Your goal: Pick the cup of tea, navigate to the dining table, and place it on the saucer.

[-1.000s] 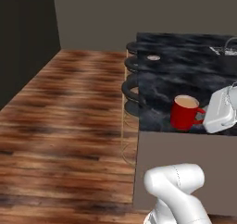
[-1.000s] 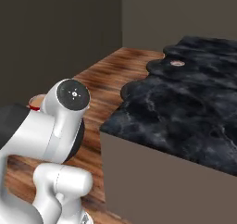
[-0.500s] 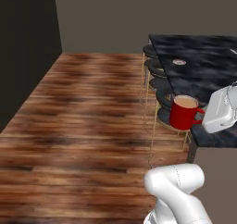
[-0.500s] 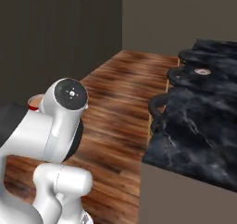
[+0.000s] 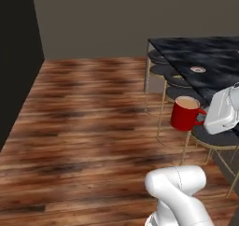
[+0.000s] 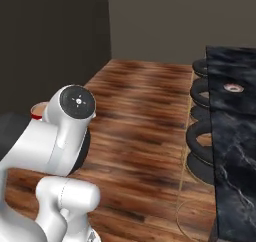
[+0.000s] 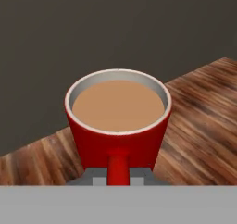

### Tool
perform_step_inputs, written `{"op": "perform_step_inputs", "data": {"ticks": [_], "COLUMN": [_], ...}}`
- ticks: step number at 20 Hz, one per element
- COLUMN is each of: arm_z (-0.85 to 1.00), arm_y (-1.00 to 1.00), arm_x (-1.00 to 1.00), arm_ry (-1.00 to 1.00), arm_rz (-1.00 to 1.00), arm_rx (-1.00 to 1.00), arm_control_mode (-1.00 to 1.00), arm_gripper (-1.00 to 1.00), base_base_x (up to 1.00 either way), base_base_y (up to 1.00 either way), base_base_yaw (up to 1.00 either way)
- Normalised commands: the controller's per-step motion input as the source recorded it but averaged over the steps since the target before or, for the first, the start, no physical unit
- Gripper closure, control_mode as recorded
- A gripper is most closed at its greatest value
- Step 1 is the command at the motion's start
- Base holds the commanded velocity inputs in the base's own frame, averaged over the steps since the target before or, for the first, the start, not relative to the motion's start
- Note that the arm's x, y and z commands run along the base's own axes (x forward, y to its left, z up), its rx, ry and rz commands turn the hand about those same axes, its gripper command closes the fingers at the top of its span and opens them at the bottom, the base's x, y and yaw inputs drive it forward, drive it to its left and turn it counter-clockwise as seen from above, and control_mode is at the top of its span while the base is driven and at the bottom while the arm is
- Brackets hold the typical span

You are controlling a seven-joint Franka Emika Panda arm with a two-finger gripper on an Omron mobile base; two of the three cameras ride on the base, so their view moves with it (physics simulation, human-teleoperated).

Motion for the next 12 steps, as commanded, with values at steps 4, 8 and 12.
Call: {"op": "perform_step_inputs", "data": {"ticks": [4,8,12], "arm_z": [0.0,0.0,0.0], "arm_y": [0.0,0.0,0.0], "arm_x": [0.0,0.0,0.0], "arm_ry": [0.0,0.0,0.0], "arm_rz": [0.0,0.0,0.0], "arm_rx": [0.0,0.0,0.0], "arm_control_mode": [1.0,1.0,1.0], "arm_gripper": [1.0,1.0,1.0], "base_base_x": [1.0,1.0,1.0], "base_base_y": [1.0,1.0,1.0], "base_base_yaw": [-0.36,-0.43,-0.51]}}
